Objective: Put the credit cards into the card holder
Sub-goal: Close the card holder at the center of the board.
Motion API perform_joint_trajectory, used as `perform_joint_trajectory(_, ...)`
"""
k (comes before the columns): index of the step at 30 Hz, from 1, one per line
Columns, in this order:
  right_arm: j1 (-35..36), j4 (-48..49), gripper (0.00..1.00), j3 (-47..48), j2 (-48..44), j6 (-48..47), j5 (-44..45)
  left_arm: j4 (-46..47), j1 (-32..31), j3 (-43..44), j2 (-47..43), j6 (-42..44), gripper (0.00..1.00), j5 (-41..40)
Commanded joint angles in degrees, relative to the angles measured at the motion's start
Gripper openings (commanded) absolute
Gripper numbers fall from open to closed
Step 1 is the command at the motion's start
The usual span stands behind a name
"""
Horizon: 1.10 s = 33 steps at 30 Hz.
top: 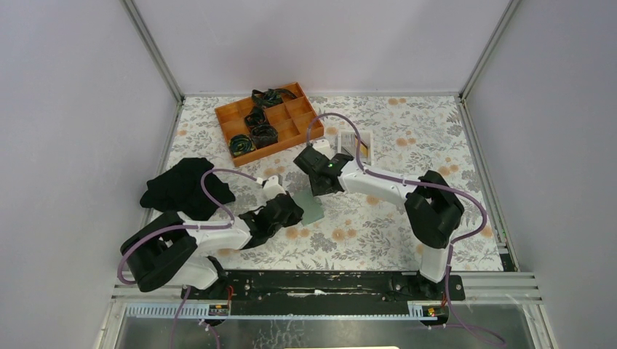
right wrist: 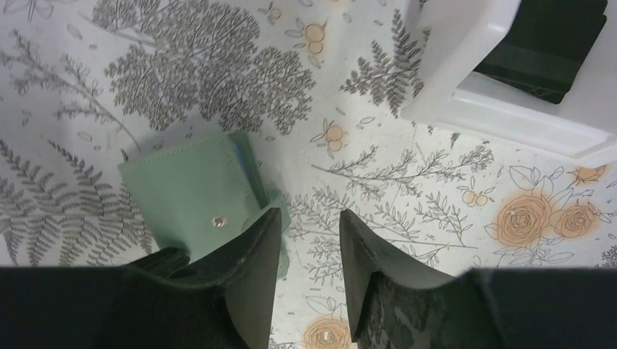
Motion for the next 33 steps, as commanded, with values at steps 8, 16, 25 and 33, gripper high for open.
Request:
perform_joint_trajectory(8,3.6,-3.5,0.4,4.2,-0.8,-2.4,3.3,3.3,-0.2,0.8,1.2,-0.7,0.07,0.4)
perform_joint_trajectory(16,4.2,-3.8,0.39,5.2,0.9,-3.1,-0.6,3.3,-0.2,0.1,0.8,-2.1,0.07,0.0)
perform_joint_trajectory(25,5.1,-3.7,0.39,6.1,2.8,-3.3,-3.4,3.1,-0.2,-0.8,0.6,-3.2,0.07,-0.4)
perform_joint_trajectory(33,5.4,-4.3,0.39,6.6,4.4,-3.2,-3.7,3.0,-0.2,-1.2,0.3,-3.3,0.07,-0.5)
